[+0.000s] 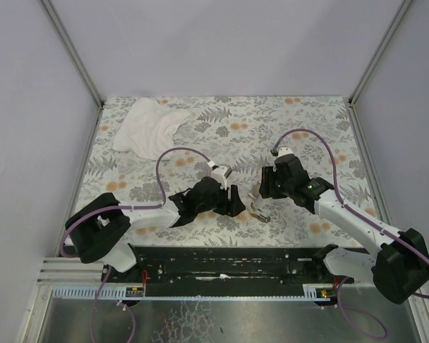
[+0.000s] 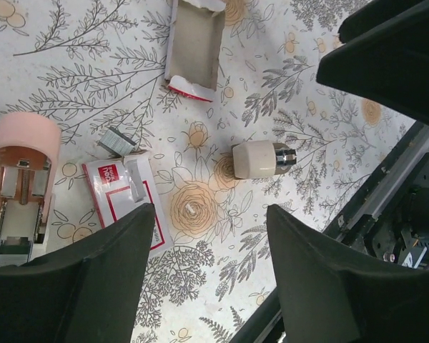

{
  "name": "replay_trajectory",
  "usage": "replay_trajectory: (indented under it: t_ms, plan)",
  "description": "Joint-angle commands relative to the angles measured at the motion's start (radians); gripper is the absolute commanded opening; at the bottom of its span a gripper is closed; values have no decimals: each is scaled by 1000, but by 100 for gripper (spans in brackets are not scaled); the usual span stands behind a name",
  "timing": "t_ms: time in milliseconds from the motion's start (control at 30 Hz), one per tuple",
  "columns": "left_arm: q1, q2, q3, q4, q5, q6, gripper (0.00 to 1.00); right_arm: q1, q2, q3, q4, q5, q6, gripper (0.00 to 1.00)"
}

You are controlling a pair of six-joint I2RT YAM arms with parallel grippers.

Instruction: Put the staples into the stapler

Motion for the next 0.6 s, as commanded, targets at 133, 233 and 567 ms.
replay_trajectory:
  t_ms: [133, 233, 567]
  plan:
    - [-5, 74, 1, 70, -10, 36, 59, 5, -29, -1, 19, 6, 2, 57]
    - [-5, 112, 7, 64, -23, 59, 58, 4, -38, -1, 11, 8, 4, 57]
    - [-6, 31, -125, 31, -47, 47, 57, 5, -28, 9, 26, -2, -4, 58]
